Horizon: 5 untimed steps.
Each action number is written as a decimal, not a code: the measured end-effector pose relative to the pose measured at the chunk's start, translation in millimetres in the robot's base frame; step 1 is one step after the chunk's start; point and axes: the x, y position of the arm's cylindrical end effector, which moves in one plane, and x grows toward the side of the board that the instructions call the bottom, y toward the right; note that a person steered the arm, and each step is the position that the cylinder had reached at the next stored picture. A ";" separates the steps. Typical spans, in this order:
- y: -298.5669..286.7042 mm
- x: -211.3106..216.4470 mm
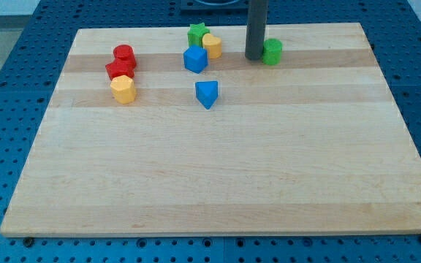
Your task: Slide the yellow heart along with the blue cube towards the left center of the board
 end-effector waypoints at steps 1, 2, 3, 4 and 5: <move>-0.4 -42.6; -23.3 -48.7; -54.6 -9.4; -70.3 20.0; -67.2 9.9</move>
